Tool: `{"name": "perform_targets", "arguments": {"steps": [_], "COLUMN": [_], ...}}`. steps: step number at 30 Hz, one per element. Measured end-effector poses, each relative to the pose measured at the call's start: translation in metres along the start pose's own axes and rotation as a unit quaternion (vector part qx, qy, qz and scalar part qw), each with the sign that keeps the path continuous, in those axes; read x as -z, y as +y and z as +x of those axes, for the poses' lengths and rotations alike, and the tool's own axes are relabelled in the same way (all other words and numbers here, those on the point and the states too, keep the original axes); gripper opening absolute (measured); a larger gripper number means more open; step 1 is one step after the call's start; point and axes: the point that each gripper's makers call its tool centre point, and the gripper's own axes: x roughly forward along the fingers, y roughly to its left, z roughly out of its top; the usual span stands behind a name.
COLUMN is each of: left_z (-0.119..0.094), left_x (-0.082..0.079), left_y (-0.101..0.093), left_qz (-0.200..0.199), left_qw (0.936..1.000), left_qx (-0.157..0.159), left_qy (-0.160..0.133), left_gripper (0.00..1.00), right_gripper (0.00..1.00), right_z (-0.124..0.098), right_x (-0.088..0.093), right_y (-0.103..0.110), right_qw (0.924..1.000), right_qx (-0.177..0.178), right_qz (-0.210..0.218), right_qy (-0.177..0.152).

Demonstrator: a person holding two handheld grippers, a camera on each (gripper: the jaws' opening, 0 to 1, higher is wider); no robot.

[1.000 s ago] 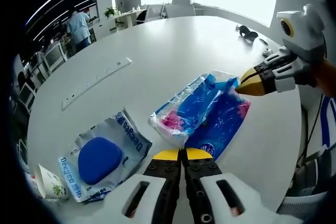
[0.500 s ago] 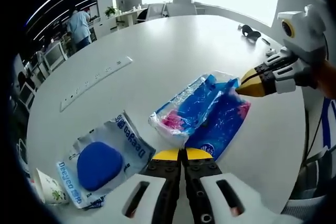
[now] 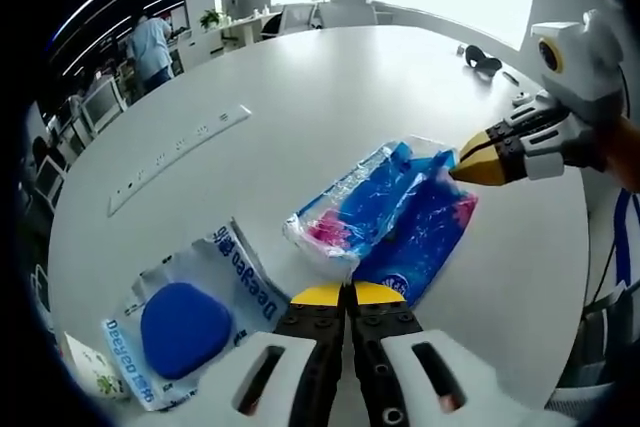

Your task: Arrange the tabletop items into an orderly group along one side of the table until the central work area is clear of visible clutter.

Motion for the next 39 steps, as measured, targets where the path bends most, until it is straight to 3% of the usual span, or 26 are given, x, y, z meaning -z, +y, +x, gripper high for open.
{"name": "perform_targets", "arguments": {"steps": [26, 39], "left_z": [0.022, 0.027], "left_x": [0.000, -0.005], "left_y": [0.017, 0.025], "left_qz": [0.018, 0.029], "left_qw": [0.9995, 0.9992], "left_qx": [-0.019, -0.027], "left_qy": [0.018, 0.009], "left_gripper": [0.00, 0.01], "right_gripper": [0.00, 0.00], "right_z": [0.028, 0.034], "right_x": [-0.003, -0.007], "right_y": [-0.010, -0.013], "right_qw": [1.0000, 0.9999], "right_qx": [0.007, 0.012], "right_qz": [-0.001, 0.005], "right_qy": [0.002, -0.002]}}
